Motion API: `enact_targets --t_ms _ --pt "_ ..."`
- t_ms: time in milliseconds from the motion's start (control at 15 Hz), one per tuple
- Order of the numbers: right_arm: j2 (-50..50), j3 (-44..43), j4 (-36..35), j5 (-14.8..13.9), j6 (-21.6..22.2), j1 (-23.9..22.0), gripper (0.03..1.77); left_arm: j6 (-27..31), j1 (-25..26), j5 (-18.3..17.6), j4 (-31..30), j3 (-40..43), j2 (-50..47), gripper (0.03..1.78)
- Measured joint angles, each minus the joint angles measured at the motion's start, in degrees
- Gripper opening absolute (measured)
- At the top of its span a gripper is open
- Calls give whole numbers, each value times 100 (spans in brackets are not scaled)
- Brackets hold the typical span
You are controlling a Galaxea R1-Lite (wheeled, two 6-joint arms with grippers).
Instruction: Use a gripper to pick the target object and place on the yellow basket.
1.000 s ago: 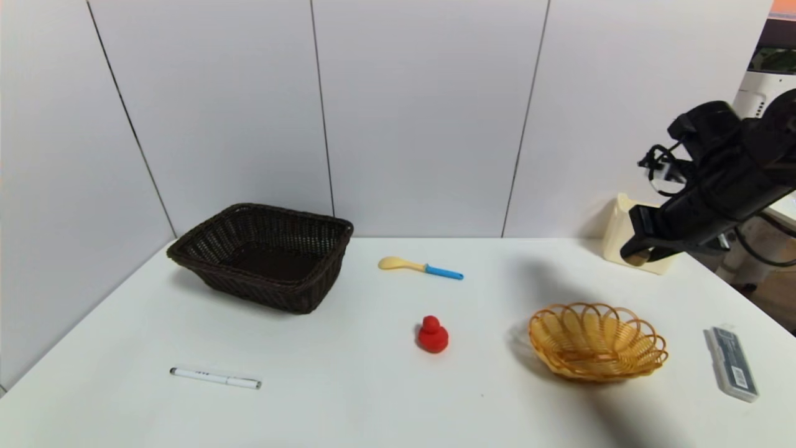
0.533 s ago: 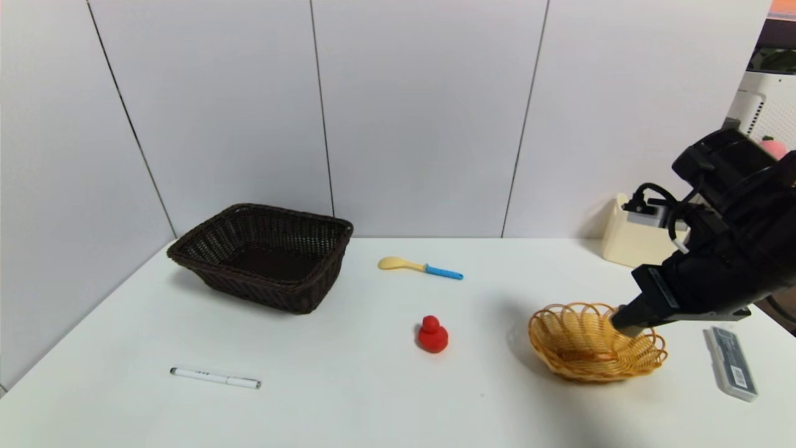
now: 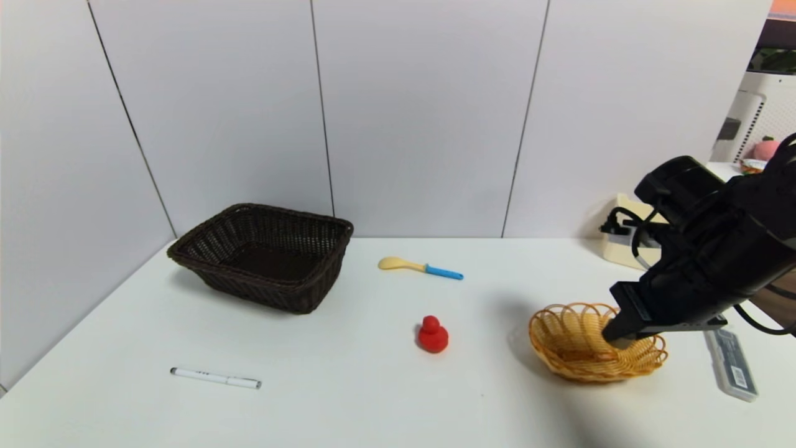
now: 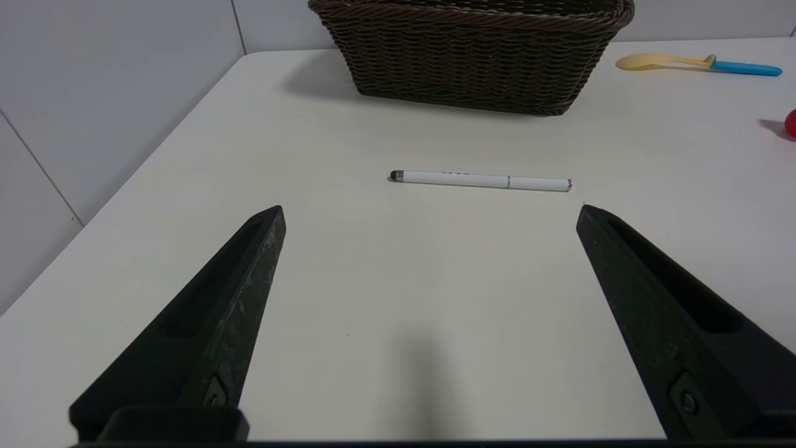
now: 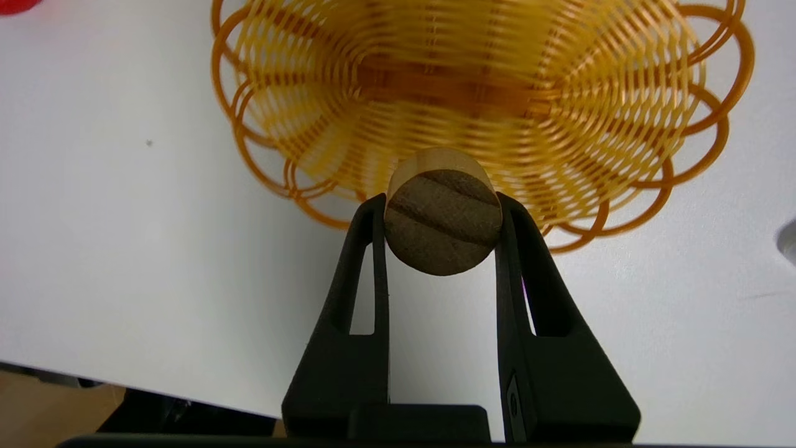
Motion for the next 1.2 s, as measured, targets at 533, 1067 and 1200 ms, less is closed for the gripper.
enact_targets --t_ms 533,1067,1200 --pt "-138 251 -378 17 -20 -124 124 0 0 0 0 0 0 169" --pt "-4341 2456 -783 -129 -460 -577 154 0 2 0 0 -2 0 169" --pt "-5781 3832 -1569 -226 -608 -747 158 0 2 2 2 -2 0 169"
